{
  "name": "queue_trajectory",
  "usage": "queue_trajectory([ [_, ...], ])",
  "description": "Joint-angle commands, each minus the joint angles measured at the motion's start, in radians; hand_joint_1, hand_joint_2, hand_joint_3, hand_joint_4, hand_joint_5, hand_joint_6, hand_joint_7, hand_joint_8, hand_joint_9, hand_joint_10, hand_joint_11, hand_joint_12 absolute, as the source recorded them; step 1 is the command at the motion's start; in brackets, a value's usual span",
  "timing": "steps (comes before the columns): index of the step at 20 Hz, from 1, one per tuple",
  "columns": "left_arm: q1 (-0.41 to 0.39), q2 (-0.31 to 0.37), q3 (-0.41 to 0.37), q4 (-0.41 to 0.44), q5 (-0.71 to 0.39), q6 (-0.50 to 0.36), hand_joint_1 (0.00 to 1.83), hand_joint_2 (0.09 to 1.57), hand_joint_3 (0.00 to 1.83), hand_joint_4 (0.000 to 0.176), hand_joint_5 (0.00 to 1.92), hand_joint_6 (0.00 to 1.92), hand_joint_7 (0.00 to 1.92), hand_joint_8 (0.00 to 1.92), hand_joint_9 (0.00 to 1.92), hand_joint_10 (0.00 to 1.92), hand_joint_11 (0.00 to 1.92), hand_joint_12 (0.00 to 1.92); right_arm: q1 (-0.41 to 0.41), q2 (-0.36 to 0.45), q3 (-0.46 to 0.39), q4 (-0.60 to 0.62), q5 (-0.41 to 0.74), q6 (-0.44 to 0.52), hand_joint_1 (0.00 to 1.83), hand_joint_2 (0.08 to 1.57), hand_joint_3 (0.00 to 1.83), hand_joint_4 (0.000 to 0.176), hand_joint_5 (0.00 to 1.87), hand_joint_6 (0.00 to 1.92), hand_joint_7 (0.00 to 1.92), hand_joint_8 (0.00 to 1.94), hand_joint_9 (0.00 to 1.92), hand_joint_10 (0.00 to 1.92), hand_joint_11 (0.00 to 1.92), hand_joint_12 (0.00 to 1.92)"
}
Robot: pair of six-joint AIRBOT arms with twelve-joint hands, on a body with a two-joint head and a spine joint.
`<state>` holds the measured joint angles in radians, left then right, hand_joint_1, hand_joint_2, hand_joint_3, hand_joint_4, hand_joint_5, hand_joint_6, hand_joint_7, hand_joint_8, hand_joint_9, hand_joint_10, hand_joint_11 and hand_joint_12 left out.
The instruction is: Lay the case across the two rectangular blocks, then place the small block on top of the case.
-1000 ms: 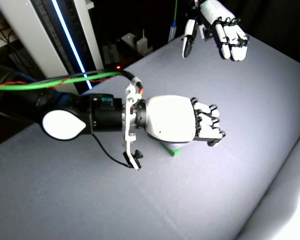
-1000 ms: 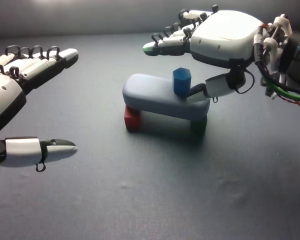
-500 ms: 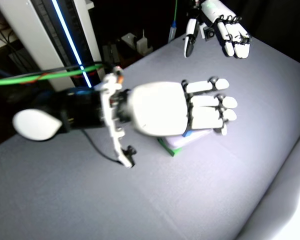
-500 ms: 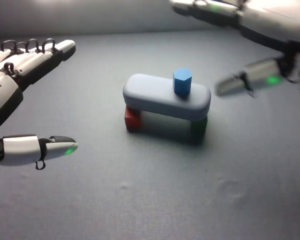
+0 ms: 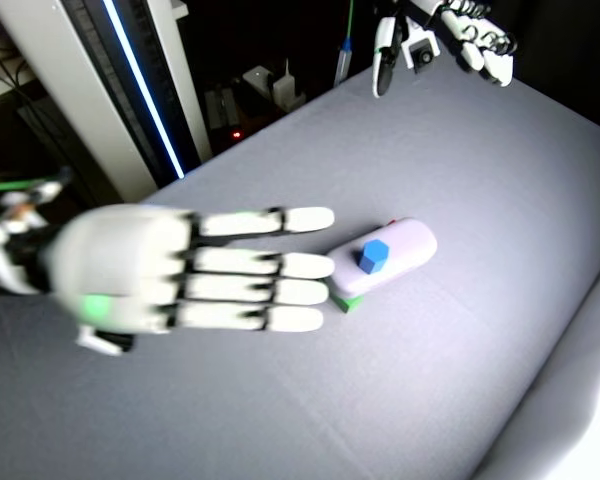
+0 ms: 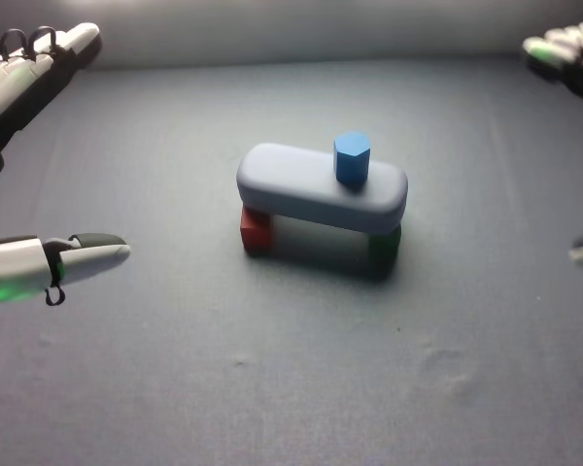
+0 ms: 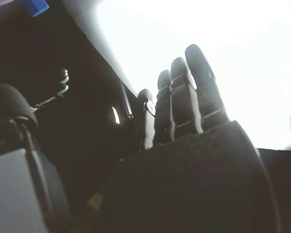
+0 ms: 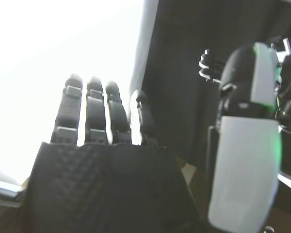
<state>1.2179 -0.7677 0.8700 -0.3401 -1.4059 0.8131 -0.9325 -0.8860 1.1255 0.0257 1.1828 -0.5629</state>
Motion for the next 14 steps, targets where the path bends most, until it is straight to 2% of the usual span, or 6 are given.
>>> queue_trajectory([
  [1, 0.001, 0.01, -0.003, 0.003, -0.125, -0.004, 0.76, 0.91, 0.01, 0.125, 0.05, 0.0, 0.06, 0.0, 0.1, 0.0, 0.0, 0.55, -0.017, 0.014, -0.007, 0.054, 0.186, 0.003, 0.95, 0.9, 0.01, 0.099, 0.0, 0.0, 0.0, 0.0, 0.0, 0.0, 0.0, 0.0],
  [4, 0.009, 0.017, -0.006, 0.003, -0.124, -0.004, 0.75, 0.93, 0.01, 0.133, 0.05, 0.0, 0.03, 0.0, 0.05, 0.0, 0.0, 0.41, -0.086, 0.023, -0.018, 0.087, 0.205, 0.003, 0.88, 0.98, 0.01, 0.105, 0.02, 0.0, 0.0, 0.0, 0.0, 0.0, 0.0, 0.0],
  [6, 0.009, 0.017, -0.001, 0.003, -0.112, -0.004, 0.66, 0.97, 0.03, 0.092, 0.03, 0.0, 0.0, 0.0, 0.0, 0.0, 0.0, 0.27, -0.098, 0.025, -0.018, 0.086, 0.196, 0.003, 0.79, 1.07, 0.02, 0.054, 0.07, 0.01, 0.04, 0.01, 0.0, 0.0, 0.0, 0.0],
  [8, 0.009, 0.018, 0.002, 0.003, -0.105, -0.003, 0.62, 0.98, 0.03, 0.091, 0.03, 0.0, 0.0, 0.0, 0.0, 0.0, 0.0, 0.23, -0.103, 0.025, -0.018, 0.086, 0.191, 0.003, 0.78, 1.1, 0.01, 0.047, 0.09, 0.01, 0.05, 0.0, 0.0, 0.0, 0.0, 0.0],
  [10, 0.009, 0.018, 0.003, 0.003, -0.105, -0.003, 0.29, 1.07, 0.07, 0.024, 0.0, 0.0, 0.0, 0.0, 0.0, 0.0, 0.0, 0.0, -0.107, 0.025, -0.018, 0.083, 0.181, 0.003, 0.64, 1.2, 0.01, 0.051, 0.14, 0.01, 0.09, 0.01, 0.01, 0.0, 0.0, 0.0],
  [14, 0.009, 0.018, 0.003, 0.003, -0.105, -0.003, 0.1, 1.08, 0.07, 0.014, 0.0, 0.0, 0.0, 0.0, 0.0, 0.0, 0.0, 0.0, -0.112, 0.025, -0.02, 0.084, 0.18, 0.004, 0.59, 1.24, 0.01, 0.041, 0.2, 0.01, 0.15, 0.01, 0.04, 0.01, 0.0, 0.0],
])
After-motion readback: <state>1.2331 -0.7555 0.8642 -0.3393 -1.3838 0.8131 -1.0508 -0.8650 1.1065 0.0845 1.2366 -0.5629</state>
